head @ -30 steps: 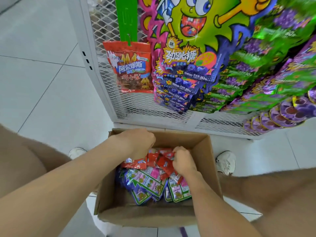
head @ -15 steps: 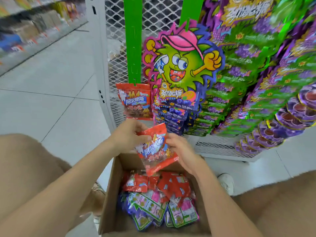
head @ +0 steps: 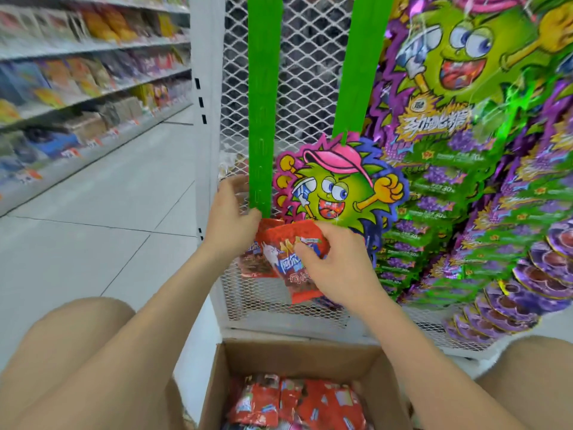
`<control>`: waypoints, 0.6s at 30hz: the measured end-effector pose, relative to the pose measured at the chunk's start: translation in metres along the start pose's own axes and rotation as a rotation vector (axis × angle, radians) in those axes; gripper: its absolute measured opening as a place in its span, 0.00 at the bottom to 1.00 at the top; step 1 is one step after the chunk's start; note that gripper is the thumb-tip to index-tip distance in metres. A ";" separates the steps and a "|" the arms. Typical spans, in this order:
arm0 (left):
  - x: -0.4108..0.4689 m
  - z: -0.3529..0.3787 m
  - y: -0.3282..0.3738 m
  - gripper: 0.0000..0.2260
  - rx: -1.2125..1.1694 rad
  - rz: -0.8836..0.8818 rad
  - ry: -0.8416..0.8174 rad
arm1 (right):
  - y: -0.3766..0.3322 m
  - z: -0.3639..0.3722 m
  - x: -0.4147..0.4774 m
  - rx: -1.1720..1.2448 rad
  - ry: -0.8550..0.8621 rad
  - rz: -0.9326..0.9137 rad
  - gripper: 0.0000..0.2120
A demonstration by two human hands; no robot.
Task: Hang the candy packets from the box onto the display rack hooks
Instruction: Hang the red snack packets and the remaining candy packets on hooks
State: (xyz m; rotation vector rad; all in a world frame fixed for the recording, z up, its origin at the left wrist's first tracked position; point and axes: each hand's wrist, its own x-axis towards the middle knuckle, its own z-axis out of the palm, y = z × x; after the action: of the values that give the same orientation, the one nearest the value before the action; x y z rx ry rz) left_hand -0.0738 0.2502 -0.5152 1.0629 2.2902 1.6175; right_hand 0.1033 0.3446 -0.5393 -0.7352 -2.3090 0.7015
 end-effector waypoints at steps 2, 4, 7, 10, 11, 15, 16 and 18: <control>0.005 0.002 0.002 0.16 -0.067 -0.067 -0.025 | -0.009 0.002 0.008 0.022 0.046 -0.029 0.14; 0.004 0.001 0.005 0.09 -0.076 -0.124 -0.051 | -0.018 0.007 0.012 0.069 0.092 -0.013 0.10; -0.005 -0.002 0.010 0.17 -0.124 -0.147 -0.083 | -0.026 0.017 0.017 0.173 0.145 0.057 0.12; -0.012 -0.008 0.010 0.14 -0.182 -0.173 -0.112 | -0.034 0.027 0.023 0.264 0.155 0.084 0.14; -0.014 -0.011 0.010 0.14 -0.210 -0.195 -0.127 | -0.036 0.030 0.025 0.282 0.158 0.092 0.15; -0.022 -0.020 0.008 0.15 -0.314 -0.231 -0.201 | -0.042 0.036 0.028 0.448 0.140 0.187 0.20; -0.023 -0.022 0.009 0.16 -0.338 -0.237 -0.219 | -0.043 0.037 0.029 0.469 0.133 0.209 0.22; -0.026 -0.025 0.009 0.17 -0.379 -0.248 -0.251 | -0.043 0.038 0.028 0.487 0.118 0.240 0.23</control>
State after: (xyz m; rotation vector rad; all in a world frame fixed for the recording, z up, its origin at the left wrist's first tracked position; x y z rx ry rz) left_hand -0.0634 0.2163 -0.5043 0.8027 1.7827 1.6237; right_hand 0.0445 0.3210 -0.5270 -0.7989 -1.8497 1.2369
